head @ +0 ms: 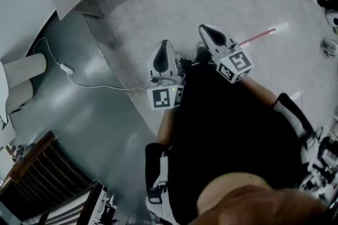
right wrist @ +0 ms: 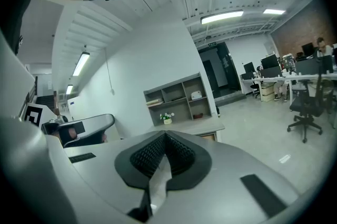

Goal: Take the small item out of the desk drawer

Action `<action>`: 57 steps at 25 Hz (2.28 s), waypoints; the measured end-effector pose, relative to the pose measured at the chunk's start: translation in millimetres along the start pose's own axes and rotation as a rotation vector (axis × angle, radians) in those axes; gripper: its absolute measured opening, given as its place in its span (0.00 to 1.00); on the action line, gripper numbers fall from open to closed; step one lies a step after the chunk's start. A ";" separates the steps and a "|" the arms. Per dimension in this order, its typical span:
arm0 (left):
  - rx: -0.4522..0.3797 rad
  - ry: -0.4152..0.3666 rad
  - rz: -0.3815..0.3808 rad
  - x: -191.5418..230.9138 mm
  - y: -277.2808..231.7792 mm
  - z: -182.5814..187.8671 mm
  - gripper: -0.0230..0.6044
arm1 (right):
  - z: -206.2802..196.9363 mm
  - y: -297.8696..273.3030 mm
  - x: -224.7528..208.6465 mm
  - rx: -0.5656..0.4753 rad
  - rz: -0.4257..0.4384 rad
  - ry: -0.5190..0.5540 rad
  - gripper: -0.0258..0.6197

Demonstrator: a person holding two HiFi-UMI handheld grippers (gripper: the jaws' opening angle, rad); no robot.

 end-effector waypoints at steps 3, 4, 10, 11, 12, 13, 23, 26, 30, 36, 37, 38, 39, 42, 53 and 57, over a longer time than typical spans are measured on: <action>0.015 0.000 -0.017 6.1 5.7 -4.7 0.03 | -9.2 -1.9 7.2 0.009 -0.007 0.004 0.04; 0.016 -0.001 -0.022 7.4 7.9 -4.9 0.03 | -12.0 -2.0 10.0 0.012 -0.007 0.007 0.04; 0.032 0.012 -0.024 21.2 13.3 -8.9 0.03 | -18.5 -7.8 20.1 0.025 -0.011 0.021 0.04; 0.037 0.018 -0.021 23.7 11.6 -9.5 0.03 | -19.0 -10.4 19.0 0.030 -0.015 0.017 0.04; 0.041 0.021 -0.019 26.1 8.4 -9.8 0.03 | -19.5 -13.9 17.0 0.036 -0.017 0.013 0.04; 0.044 0.023 -0.017 28.7 4.1 -10.2 0.03 | -19.6 -18.4 14.2 0.040 -0.019 0.010 0.04; 0.052 0.020 -0.002 66.0 -58.2 -10.1 0.03 | -5.5 -92.0 -22.4 0.038 -0.008 0.017 0.04; 0.048 0.019 0.006 81.9 -89.7 -8.1 0.03 | 3.2 -124.0 -40.8 0.040 -0.002 0.019 0.04; 0.049 0.013 0.018 97.4 -134.5 -6.1 0.03 | 14.2 -165.9 -69.2 0.054 0.013 0.012 0.04; 0.054 0.002 0.057 119.9 -203.9 -5.2 0.03 | 30.4 -229.4 -117.0 0.083 0.034 0.017 0.04; 0.056 0.000 0.064 122.9 -215.7 -6.0 0.03 | 31.4 -239.1 -126.0 0.090 0.035 0.018 0.04; 0.057 -0.001 0.071 125.8 -227.3 -6.9 0.03 | 32.3 -248.7 -135.0 0.098 0.039 0.021 0.04; 0.056 -0.001 0.077 128.5 -238.4 -7.5 0.03 | 33.3 -258.1 -143.7 0.105 0.046 0.026 0.04; 0.041 0.001 0.096 136.0 -266.8 -6.3 0.03 | 34.8 -283.2 -167.7 0.129 0.058 0.032 0.04; 0.067 -0.016 0.125 152.2 -321.2 -13.6 0.03 | 29.5 -349.9 -217.1 0.179 0.064 0.033 0.04; 0.084 -0.021 0.109 166.4 -335.9 -18.2 0.03 | 24.4 -370.5 -225.3 0.195 0.053 0.030 0.04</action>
Point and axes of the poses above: the fingertips, and each gripper's own axes: y backward along the fingers, x to its left, z out of its top, the point moved 2 cm from there along y, backward along the fingers, and after that the axes turned 6 degrees about -x, right-handed, at the moved point
